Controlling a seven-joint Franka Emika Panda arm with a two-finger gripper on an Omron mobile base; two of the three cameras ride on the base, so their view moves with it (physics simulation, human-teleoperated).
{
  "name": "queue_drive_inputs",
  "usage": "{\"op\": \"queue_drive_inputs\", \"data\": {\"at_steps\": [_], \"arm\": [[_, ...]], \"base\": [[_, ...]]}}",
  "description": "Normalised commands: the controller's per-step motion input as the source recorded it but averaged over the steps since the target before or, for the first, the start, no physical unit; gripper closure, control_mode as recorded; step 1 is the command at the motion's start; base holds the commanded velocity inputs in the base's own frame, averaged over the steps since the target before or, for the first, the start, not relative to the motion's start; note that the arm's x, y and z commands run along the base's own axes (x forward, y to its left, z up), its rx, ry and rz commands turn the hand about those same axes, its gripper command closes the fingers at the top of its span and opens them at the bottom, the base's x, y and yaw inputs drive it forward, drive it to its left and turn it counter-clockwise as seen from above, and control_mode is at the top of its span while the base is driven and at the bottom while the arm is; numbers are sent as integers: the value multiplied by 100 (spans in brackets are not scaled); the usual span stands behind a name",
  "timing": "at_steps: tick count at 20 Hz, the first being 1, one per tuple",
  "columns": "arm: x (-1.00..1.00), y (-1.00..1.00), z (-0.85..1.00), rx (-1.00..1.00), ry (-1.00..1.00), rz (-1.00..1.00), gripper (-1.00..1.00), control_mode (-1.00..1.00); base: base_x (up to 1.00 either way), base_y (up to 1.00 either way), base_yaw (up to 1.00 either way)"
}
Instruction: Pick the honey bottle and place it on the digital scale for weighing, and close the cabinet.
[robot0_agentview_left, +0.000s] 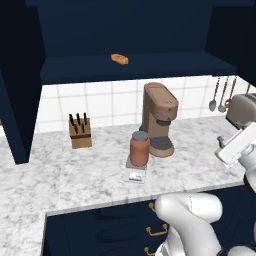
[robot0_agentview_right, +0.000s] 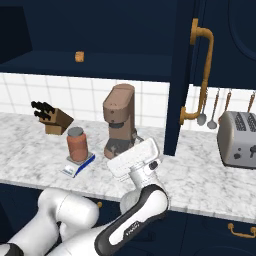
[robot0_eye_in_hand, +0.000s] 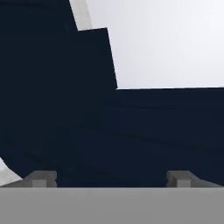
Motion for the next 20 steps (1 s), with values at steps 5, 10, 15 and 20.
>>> {"op": "queue_drive_inputs", "data": {"at_steps": [5,10,15,20], "arm": [[-10,-100,16,0,-27,-16,-100,-100],[-1,-88,26,0,-13,-29,-100,-100],[0,-63,45,0,22,-36,-100,-100],[-1,-37,24,0,15,-30,-100,-100]], "base": [[0,0,0],[0,0,0],[0,0,0],[0,0,0]]}}
